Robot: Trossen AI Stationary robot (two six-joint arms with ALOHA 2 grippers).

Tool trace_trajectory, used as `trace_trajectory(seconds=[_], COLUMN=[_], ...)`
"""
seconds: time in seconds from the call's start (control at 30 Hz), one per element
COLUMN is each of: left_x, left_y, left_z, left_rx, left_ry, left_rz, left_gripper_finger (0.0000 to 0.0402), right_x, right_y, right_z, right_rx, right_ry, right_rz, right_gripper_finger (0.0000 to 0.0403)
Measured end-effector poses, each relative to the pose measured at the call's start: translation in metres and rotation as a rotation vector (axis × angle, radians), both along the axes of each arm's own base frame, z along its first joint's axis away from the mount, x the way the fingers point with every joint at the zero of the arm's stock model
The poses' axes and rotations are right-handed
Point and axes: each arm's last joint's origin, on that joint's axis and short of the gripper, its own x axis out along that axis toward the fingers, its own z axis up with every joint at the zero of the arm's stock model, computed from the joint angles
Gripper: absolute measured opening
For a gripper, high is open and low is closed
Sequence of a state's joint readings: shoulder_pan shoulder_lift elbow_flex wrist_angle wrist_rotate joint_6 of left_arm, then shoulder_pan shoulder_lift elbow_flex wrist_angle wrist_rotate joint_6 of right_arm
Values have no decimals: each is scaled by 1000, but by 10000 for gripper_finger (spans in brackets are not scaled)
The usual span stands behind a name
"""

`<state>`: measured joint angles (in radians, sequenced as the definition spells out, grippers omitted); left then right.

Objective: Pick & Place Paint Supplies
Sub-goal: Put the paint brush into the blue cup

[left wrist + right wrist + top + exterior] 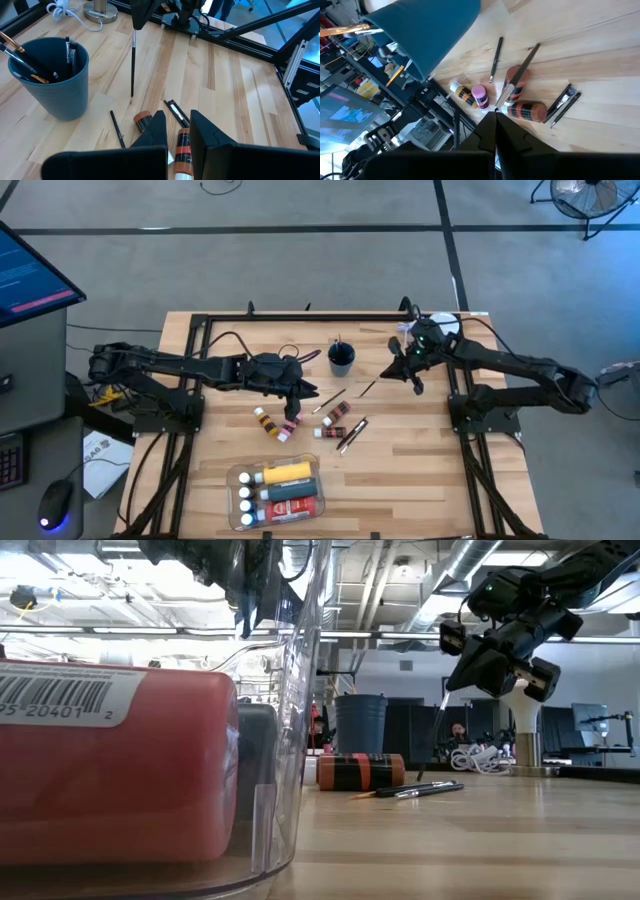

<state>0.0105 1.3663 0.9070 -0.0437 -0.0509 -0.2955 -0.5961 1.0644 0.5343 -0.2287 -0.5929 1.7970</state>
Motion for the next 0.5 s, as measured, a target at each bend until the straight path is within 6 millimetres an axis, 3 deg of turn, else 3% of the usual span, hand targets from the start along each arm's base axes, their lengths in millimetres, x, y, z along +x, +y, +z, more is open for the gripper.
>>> trace_trajectory(seconds=[0.5], left_x=[0], left_y=[0], left_z=[0], left_rx=[0], left_ry=[0], left_rz=[0], left_gripper_finger=[2], right_x=[2], right_y=[7], right_z=[4], right_rx=[-22], right_ry=[-15], right_rz=[22], right_gripper_finger=[0])
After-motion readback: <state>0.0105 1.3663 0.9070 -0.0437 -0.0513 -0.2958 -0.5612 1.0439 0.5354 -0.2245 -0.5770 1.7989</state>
